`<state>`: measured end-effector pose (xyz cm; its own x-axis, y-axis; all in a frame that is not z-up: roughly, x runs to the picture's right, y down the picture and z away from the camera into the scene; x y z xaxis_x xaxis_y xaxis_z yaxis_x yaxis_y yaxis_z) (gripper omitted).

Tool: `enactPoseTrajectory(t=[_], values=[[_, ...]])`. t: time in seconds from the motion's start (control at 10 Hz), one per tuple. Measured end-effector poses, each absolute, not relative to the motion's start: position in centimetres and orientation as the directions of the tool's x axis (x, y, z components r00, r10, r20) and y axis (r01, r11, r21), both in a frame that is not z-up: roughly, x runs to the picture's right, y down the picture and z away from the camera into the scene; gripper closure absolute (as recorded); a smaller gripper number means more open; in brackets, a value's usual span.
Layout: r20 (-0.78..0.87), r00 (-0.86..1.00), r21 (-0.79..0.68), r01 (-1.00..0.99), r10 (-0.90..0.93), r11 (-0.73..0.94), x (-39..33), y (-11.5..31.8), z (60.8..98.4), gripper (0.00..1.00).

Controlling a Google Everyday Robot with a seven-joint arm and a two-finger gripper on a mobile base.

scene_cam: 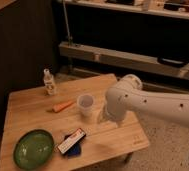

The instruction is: Move the arm in a circular motion

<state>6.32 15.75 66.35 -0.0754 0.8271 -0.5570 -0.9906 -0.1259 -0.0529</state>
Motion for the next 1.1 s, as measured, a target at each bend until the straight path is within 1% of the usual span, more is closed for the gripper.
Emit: enactPoseTrajectory(t=[0.2,0.4,0.6,0.9,1.1], values=[[-0.546,0.039,-0.113,-0.993,0.837,-0.028,4.2,15.7,65.3,0.35],[-0.528,0.193,-0.191,-0.976,0.827,0.106,0.6,14.6,65.3,0.35],[-0.496,0.419,-0.317,-0.903,0.761,0.290,-4.6,13.6,66.3,0.35],[-0.414,0.680,-0.475,-0.728,0.605,0.494,-7.7,14.6,68.3,0.35],[-0.375,0.736,-0.500,-0.673,0.563,0.545,-7.2,15.2,69.3,0.35]])
